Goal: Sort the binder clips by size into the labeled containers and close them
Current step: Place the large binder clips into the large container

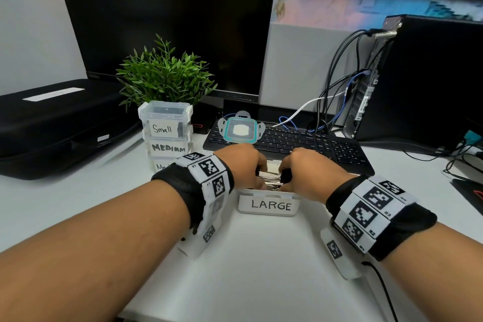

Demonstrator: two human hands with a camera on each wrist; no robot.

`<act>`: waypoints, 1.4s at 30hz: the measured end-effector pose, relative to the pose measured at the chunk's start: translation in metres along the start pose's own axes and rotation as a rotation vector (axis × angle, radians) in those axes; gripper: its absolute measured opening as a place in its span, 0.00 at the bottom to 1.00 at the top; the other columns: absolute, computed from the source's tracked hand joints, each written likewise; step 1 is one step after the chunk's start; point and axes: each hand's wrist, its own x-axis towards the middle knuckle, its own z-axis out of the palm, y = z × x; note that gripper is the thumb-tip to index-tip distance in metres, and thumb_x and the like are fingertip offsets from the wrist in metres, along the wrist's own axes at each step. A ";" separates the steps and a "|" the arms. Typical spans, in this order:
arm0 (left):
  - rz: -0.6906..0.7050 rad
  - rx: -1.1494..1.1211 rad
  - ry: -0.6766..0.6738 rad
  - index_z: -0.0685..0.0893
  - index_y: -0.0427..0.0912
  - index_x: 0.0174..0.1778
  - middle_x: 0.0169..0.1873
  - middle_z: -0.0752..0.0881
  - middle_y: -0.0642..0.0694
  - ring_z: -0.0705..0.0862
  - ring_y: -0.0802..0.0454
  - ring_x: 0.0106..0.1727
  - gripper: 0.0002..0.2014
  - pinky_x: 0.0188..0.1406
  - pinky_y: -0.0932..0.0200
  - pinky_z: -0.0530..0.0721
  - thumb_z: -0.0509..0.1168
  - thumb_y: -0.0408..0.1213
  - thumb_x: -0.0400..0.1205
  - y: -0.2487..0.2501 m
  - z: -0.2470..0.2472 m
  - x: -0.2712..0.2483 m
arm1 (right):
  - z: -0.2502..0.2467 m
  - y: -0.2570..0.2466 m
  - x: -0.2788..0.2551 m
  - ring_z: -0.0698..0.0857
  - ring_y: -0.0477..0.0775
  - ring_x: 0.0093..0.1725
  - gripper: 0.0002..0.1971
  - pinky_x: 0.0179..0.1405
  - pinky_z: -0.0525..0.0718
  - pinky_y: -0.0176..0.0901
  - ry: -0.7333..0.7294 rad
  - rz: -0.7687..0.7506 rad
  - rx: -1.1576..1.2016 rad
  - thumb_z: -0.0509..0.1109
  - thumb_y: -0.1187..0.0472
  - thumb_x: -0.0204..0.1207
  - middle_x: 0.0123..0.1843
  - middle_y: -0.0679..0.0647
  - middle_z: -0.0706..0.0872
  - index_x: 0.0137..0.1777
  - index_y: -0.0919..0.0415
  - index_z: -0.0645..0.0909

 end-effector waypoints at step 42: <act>-0.566 -0.468 -0.140 0.72 0.34 0.35 0.26 0.75 0.37 0.77 0.45 0.24 0.20 0.27 0.60 0.78 0.48 0.43 0.87 -0.026 -0.020 -0.016 | 0.006 0.006 0.002 0.82 0.58 0.58 0.29 0.56 0.83 0.52 0.066 0.017 0.113 0.77 0.56 0.70 0.62 0.56 0.80 0.69 0.55 0.69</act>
